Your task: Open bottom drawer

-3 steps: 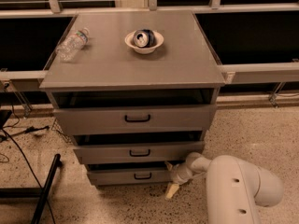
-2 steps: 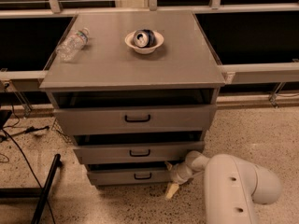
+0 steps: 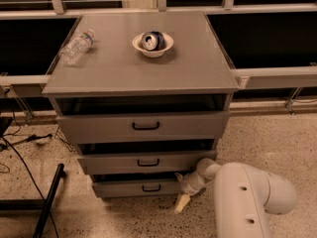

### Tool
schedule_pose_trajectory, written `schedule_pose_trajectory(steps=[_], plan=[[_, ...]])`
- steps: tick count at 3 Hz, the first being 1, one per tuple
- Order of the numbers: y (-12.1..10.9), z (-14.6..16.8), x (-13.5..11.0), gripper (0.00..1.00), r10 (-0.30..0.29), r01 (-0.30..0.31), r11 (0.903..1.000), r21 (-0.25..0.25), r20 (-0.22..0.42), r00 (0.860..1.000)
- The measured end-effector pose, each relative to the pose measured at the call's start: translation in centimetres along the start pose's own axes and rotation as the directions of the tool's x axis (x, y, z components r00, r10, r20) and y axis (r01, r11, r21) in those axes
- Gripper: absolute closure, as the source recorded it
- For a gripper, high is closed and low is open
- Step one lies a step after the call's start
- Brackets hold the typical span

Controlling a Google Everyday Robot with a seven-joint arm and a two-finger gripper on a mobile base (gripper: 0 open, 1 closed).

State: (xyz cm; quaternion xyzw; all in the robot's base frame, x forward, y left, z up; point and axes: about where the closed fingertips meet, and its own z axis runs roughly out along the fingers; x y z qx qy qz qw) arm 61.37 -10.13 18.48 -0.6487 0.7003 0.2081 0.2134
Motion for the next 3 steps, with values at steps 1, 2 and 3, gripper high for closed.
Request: schedule_pose_trajectory(steps=[1,2,3], plan=[[0.6,-0.2,-0.2,0.00,0.021,-0.021,0.9993,-0.030,-0.002,1.000],[1.1,-0.4,-0.4,0.00,0.032,-0.032,0.9981,-0.053,-0.001,0.999],[1.7,-0.8,-0.5,0.00,0.043,-0.043,0.9966,-0.070,0.003,0.999]])
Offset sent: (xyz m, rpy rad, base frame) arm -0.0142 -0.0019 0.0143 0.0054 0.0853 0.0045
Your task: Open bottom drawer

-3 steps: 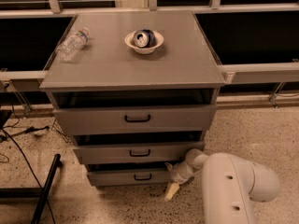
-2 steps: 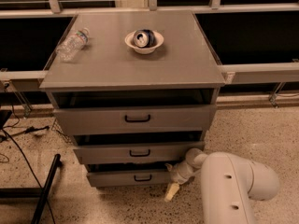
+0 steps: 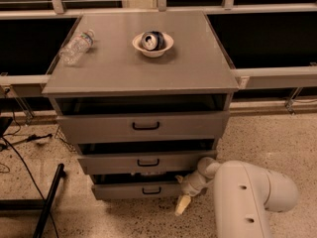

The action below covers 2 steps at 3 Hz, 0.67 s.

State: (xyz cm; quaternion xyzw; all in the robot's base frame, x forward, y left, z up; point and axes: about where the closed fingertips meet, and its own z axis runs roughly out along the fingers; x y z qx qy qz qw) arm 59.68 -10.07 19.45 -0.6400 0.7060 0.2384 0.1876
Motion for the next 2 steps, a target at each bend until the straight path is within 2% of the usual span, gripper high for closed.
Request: schedule_pose_trajectory(steps=[2], plan=[[1.46,-0.87,0.33,0.00,0.025,-0.025,0.9994,-0.024,0.003,1.000]])
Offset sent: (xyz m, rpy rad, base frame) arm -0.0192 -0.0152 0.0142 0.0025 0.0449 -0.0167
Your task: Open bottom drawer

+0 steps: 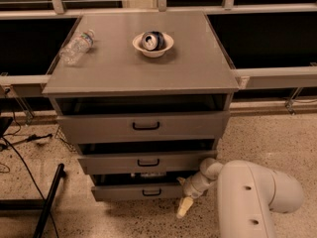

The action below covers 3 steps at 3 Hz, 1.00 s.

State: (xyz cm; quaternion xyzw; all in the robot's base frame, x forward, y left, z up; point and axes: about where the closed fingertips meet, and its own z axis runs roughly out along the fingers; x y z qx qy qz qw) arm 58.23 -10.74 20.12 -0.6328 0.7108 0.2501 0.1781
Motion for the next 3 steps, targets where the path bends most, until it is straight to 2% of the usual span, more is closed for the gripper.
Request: schedule_pose_trajectory(steps=[3], plan=[[2.8,-1.1,1.2,0.00,0.049,-0.049,0.9977,-0.047,-0.012,0.999]])
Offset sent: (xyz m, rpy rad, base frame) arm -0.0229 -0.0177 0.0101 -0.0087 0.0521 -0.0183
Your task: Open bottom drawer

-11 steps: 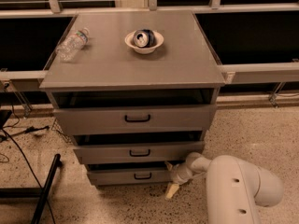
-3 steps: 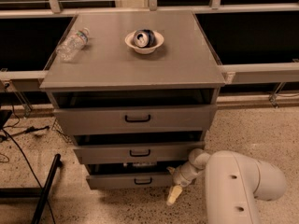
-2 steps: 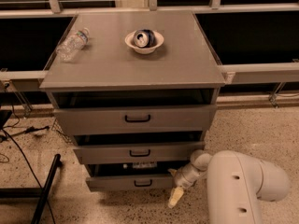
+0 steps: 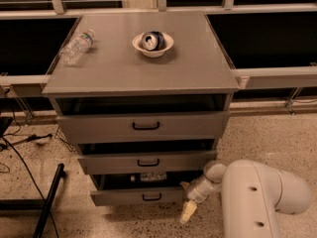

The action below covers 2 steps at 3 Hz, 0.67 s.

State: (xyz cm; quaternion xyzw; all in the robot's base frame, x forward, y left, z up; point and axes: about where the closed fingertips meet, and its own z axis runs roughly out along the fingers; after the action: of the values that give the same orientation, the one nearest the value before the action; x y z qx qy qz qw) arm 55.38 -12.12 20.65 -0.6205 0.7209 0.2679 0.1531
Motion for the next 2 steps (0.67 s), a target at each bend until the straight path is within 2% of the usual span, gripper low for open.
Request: schedule_pose_trajectory(steps=[2], plan=[[1.63,-0.88,1.02,0.00,0.042,-0.042,0.9984,-0.037,-0.014,0.999]])
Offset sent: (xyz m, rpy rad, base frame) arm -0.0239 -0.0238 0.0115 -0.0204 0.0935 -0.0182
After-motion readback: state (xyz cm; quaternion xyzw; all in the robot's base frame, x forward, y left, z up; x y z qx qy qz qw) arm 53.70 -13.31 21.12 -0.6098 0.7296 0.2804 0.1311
